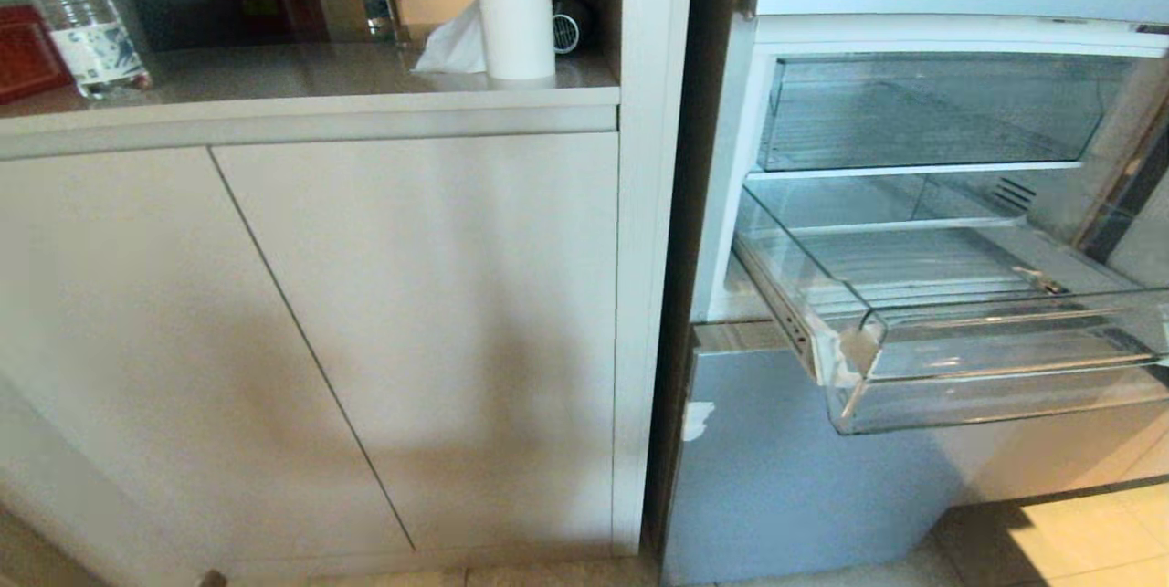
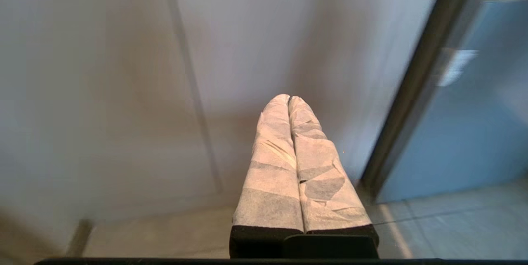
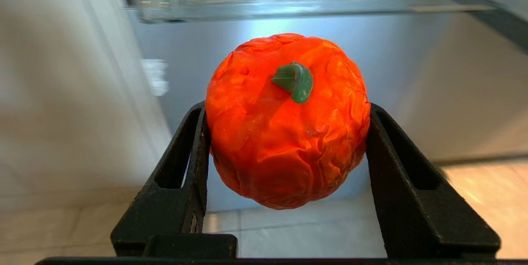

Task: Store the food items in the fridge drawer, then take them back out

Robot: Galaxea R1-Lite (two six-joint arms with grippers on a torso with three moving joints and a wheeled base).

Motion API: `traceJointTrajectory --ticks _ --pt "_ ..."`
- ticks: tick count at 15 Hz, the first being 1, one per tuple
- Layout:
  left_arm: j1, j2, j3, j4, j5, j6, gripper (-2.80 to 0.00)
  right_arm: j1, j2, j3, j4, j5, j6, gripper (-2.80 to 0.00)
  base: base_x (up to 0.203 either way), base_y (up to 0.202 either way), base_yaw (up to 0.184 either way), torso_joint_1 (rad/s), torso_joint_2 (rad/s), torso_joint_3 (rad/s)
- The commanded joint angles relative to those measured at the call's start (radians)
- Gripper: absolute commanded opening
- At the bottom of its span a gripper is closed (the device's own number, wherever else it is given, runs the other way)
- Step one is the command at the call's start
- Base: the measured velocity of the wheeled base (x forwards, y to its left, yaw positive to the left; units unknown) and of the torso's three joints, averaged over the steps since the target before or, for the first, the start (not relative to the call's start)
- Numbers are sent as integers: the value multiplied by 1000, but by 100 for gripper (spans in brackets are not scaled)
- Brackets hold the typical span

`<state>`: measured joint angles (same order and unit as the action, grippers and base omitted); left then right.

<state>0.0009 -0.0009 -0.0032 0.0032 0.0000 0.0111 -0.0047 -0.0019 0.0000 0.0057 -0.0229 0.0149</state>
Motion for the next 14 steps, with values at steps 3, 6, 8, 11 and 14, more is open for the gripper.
traceJointTrajectory --ticks 3,6,8,11,14 --pt "1 1 0 0 0 0 -280 0 2 0 0 1 0 -280 1 -2 27 1 0 0" --pt "1 1 0 0 0 0 -280 0 2 0 0 0 0 -280 0 0 0 144 -280 -144" --pt "1 1 0 0 0 0 -280 0 2 0 0 0 0 -280 0 0 0 250 -496 -245" --pt "1 1 0 0 0 0 -280 0 2 0 0 1 -6 -280 0 0 0 279 -559 -284" --pt "1 1 0 0 0 0 -280 0 2 0 0 1 -6 -280 0 0 0 301 -607 -305"
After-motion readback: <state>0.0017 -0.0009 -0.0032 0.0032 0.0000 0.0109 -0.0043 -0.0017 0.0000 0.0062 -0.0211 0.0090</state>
